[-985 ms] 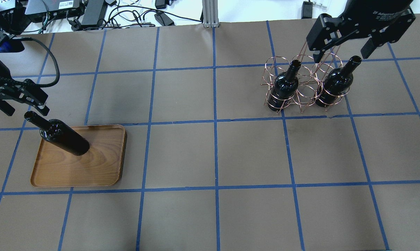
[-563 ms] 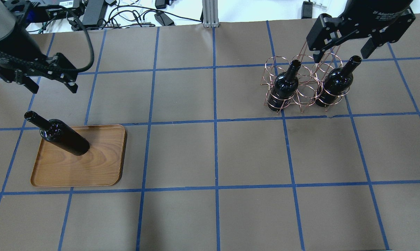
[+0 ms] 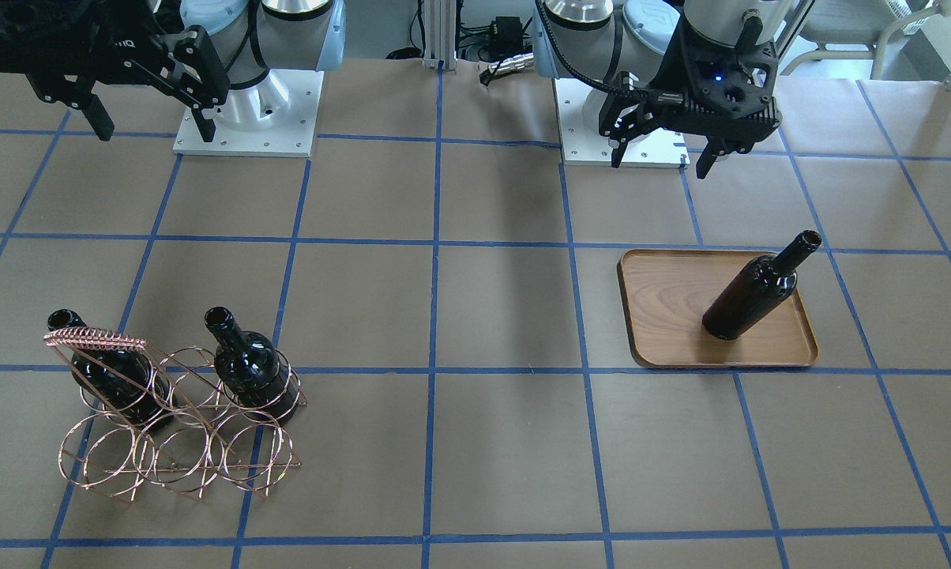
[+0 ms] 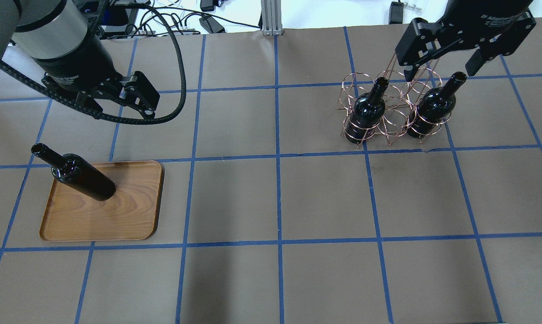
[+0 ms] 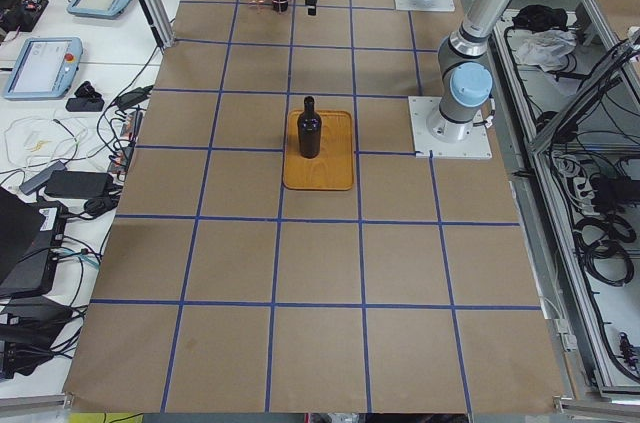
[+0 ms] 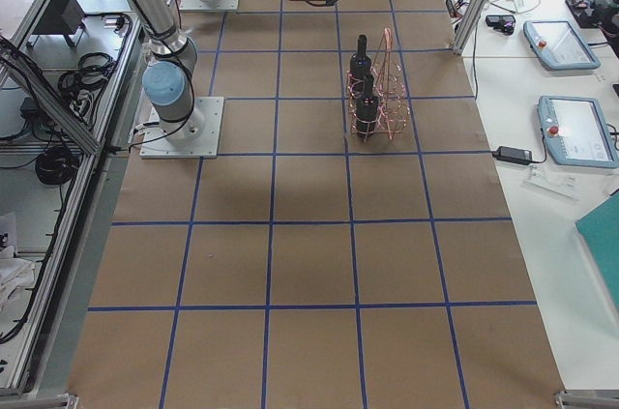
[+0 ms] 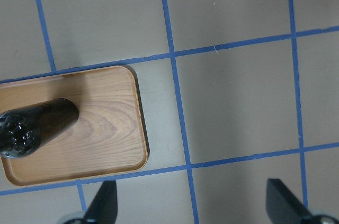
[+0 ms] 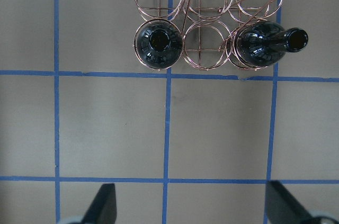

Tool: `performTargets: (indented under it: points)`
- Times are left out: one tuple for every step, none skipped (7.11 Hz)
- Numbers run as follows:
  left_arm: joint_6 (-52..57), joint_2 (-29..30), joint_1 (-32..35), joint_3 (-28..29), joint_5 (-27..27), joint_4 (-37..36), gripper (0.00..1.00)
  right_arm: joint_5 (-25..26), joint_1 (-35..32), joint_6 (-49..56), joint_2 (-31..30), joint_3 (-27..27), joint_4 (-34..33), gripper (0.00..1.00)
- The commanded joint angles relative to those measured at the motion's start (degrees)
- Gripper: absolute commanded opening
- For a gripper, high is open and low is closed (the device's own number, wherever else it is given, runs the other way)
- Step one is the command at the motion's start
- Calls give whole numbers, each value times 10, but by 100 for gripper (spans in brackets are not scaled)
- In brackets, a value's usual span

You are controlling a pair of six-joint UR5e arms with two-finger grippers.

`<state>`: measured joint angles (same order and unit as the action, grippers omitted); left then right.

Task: Take wine from basket and place on tray
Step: 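Open the left gripper and raise it away from the tray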

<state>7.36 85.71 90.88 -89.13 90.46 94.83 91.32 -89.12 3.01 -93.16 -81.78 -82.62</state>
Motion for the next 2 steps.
performTargets:
  points:
    - [7,-5,3,-5,-5,0,100,0,0,1,0,0,0,100]
    - [7,-5,3,-7,-5,0,100,0,0,1,0,0,0,100]
